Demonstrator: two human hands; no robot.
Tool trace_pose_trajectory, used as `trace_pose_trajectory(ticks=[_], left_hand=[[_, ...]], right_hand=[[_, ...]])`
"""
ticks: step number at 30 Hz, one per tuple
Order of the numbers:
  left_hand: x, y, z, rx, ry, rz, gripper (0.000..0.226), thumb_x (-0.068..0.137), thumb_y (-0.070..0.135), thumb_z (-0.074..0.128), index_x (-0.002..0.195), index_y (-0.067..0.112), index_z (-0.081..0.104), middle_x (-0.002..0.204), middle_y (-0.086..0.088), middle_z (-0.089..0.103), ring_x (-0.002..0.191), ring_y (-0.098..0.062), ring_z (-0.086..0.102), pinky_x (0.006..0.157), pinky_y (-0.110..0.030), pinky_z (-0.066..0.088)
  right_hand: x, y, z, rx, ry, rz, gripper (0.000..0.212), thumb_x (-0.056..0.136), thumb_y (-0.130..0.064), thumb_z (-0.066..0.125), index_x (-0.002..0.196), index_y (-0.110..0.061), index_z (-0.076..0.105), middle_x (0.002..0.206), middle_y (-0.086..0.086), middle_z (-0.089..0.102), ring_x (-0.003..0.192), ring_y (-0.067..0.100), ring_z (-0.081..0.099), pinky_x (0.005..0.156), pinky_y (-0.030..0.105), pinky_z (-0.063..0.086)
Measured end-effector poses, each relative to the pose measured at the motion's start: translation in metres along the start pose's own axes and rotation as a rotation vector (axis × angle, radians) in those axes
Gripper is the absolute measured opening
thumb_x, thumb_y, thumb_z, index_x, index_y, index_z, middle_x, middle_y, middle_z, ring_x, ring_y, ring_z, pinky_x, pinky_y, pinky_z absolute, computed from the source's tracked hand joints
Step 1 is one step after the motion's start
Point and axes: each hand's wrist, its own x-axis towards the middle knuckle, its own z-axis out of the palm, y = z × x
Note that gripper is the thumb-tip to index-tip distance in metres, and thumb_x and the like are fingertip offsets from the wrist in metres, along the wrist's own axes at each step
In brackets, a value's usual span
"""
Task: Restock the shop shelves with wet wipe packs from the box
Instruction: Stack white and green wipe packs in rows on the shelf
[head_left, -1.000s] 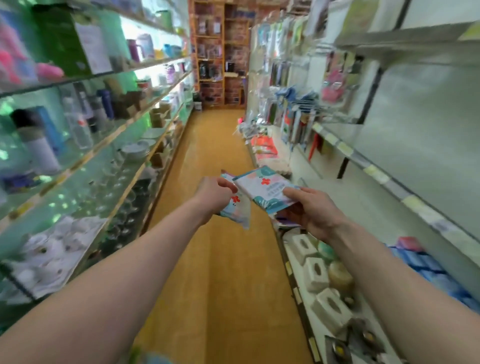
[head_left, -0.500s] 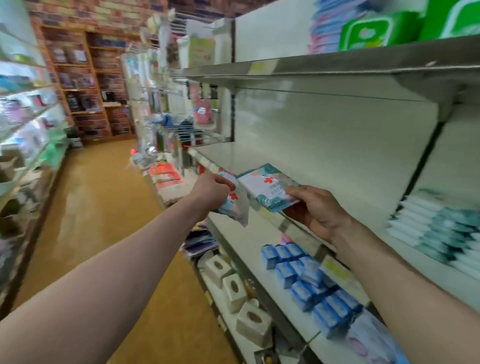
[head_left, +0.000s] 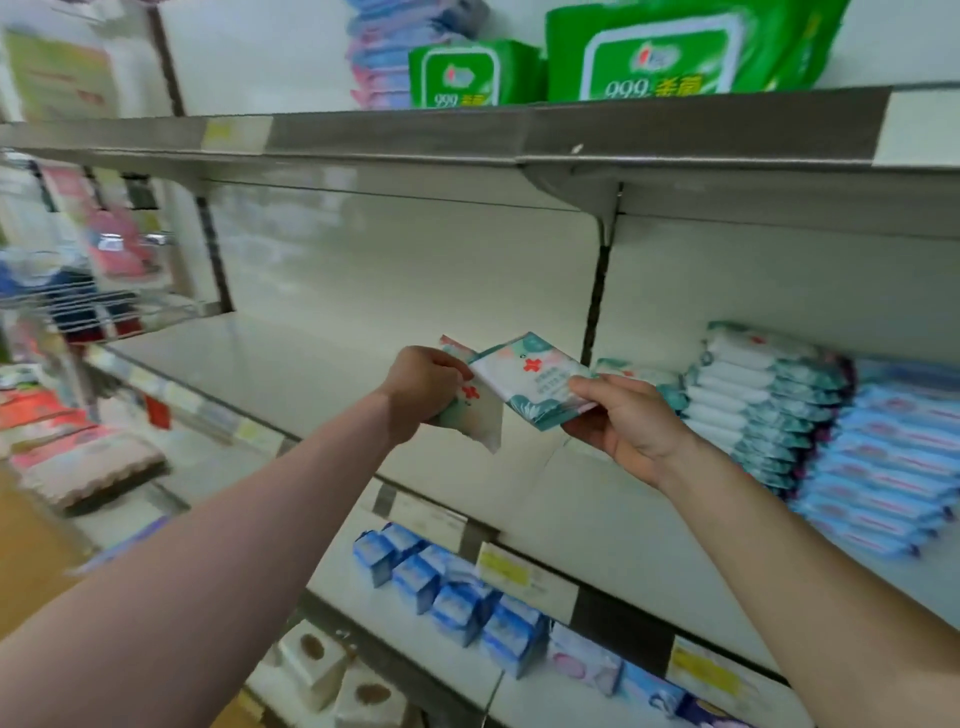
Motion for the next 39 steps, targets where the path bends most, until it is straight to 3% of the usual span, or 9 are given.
trace_pose_trajectory(ticks=[7, 12, 17, 22, 27, 32, 36, 39], left_hand=[[0.036, 0.015, 0.011, 0.05, -0.172, 0.04, 0.026, 0.096, 0.005, 0.047, 0.117, 0.006, 0.063, 0.098, -0.007, 0.059, 0.071, -0.015, 0.057, 0.053, -0.024, 0.05], [0.053, 0.023, 0.018, -0.035, -0.311, 0.028, 0.024, 0.096, 0.015, 0.048, 0.111, 0.005, 0.063, 0.095, -0.013, 0.066, 0.075, -0.024, 0.066, 0.053, -0.029, 0.058], [0.059, 0.028, 0.037, -0.162, -0.428, -0.026, 0.034, 0.098, 0.029, 0.036, 0.093, 0.009, 0.064, 0.088, -0.013, 0.068, 0.074, -0.026, 0.066, 0.062, -0.034, 0.058], [0.077, 0.035, 0.057, -0.21, -0.453, -0.061, 0.043, 0.095, 0.045, 0.043, 0.104, 0.007, 0.061, 0.096, -0.015, 0.068, 0.079, -0.028, 0.068, 0.061, -0.034, 0.058], [0.095, 0.038, 0.074, -0.142, -0.481, -0.029, 0.041, 0.087, 0.044, 0.065, 0.105, 0.007, 0.065, 0.099, -0.011, 0.071, 0.079, -0.025, 0.07, 0.064, -0.031, 0.06], [0.105, 0.038, 0.083, -0.222, -0.45, -0.045, 0.036, 0.089, 0.028, 0.068, 0.117, 0.006, 0.062, 0.1, -0.009, 0.07, 0.071, -0.021, 0.069, 0.05, -0.029, 0.058], [0.107, 0.038, 0.095, -0.238, -0.365, 0.019, 0.013, 0.092, 0.018, 0.064, 0.099, 0.007, 0.064, 0.089, -0.006, 0.066, 0.071, -0.022, 0.067, 0.049, -0.03, 0.058], [0.114, 0.039, 0.101, -0.25, -0.253, 0.079, 0.022, 0.092, 0.017, 0.062, 0.071, 0.011, 0.061, 0.086, -0.009, 0.062, 0.082, -0.03, 0.065, 0.071, -0.045, 0.059]], right_hand=[[0.003, -0.014, -0.001, -0.01, 0.14, -0.032, 0.011, 0.094, -0.005, 0.053, 0.088, -0.005, 0.062, 0.08, 0.011, 0.068, 0.061, 0.015, 0.065, 0.055, 0.023, 0.056], [0.003, -0.02, 0.0, 0.0, 0.178, -0.041, 0.016, 0.096, -0.005, 0.048, 0.087, -0.005, 0.061, 0.079, 0.011, 0.069, 0.062, 0.015, 0.066, 0.051, 0.023, 0.055], [0.007, -0.028, -0.009, 0.018, 0.228, -0.047, 0.017, 0.096, -0.005, 0.048, 0.085, -0.005, 0.06, 0.073, 0.008, 0.068, 0.056, 0.012, 0.066, 0.049, 0.021, 0.053], [0.017, -0.036, -0.025, -0.08, 0.251, -0.012, 0.012, 0.095, -0.006, 0.051, 0.087, -0.006, 0.06, 0.08, 0.011, 0.067, 0.065, 0.016, 0.065, 0.052, 0.022, 0.054], [0.036, -0.037, -0.03, -0.068, 0.265, -0.008, 0.004, 0.091, -0.007, 0.06, 0.09, -0.006, 0.064, 0.082, 0.01, 0.07, 0.074, 0.018, 0.066, 0.073, 0.03, 0.055], [0.053, -0.037, -0.035, 0.013, 0.438, -0.02, 0.02, 0.096, -0.014, 0.054, 0.079, -0.007, 0.059, 0.082, 0.011, 0.067, 0.073, 0.02, 0.064, 0.066, 0.032, 0.054], [0.058, -0.036, -0.038, -0.114, 0.536, 0.013, 0.026, 0.1, -0.02, 0.045, 0.08, -0.008, 0.056, 0.081, 0.013, 0.064, 0.064, 0.02, 0.062, 0.056, 0.03, 0.053], [0.051, -0.038, -0.042, -0.256, 0.349, 0.141, 0.028, 0.097, -0.036, 0.052, 0.095, -0.011, 0.064, 0.079, 0.011, 0.069, 0.061, 0.017, 0.065, 0.051, 0.025, 0.054]])
